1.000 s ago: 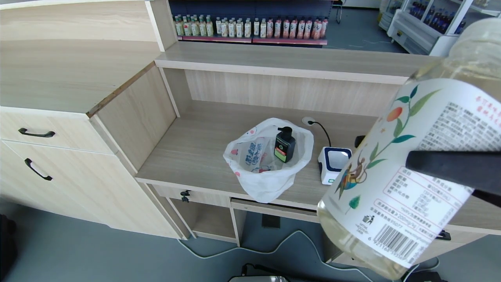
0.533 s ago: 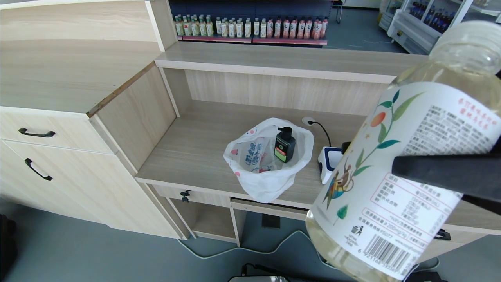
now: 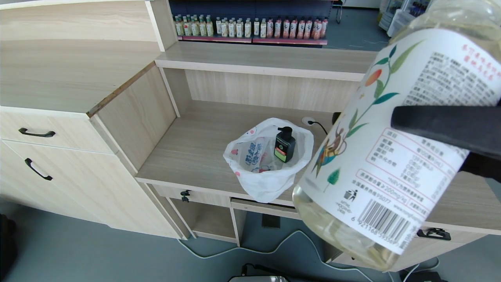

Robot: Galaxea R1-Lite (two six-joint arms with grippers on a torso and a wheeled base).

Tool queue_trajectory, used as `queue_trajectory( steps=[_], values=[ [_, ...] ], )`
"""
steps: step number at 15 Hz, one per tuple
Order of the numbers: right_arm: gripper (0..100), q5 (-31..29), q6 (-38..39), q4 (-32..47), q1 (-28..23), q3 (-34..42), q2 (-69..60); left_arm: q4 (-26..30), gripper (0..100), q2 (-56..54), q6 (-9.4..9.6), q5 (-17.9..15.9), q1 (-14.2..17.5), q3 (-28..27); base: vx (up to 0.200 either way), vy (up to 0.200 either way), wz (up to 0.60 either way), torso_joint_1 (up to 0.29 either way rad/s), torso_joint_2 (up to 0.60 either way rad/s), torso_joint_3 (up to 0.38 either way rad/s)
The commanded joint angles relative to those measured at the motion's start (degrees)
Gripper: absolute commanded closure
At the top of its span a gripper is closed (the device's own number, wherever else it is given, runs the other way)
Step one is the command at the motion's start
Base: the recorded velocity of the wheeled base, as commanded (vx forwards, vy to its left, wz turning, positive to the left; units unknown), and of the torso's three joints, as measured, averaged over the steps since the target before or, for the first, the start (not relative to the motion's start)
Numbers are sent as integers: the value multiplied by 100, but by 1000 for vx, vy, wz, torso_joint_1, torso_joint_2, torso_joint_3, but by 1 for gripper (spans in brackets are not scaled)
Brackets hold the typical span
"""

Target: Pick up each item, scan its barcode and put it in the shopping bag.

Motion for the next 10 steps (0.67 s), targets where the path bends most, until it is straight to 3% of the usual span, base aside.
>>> queue_trajectory(
  steps=[1, 10],
  values=[
    [100, 2, 1, -7, 43, -35, 116, -1, 0, -2, -1, 1, 1, 1, 0, 0, 0, 0, 0, 0],
    [100, -60, -105, -42, -28, 211, -34, -1, 0, -2, -10, 1, 1, 1, 0, 0, 0, 0, 0, 0]
  ],
)
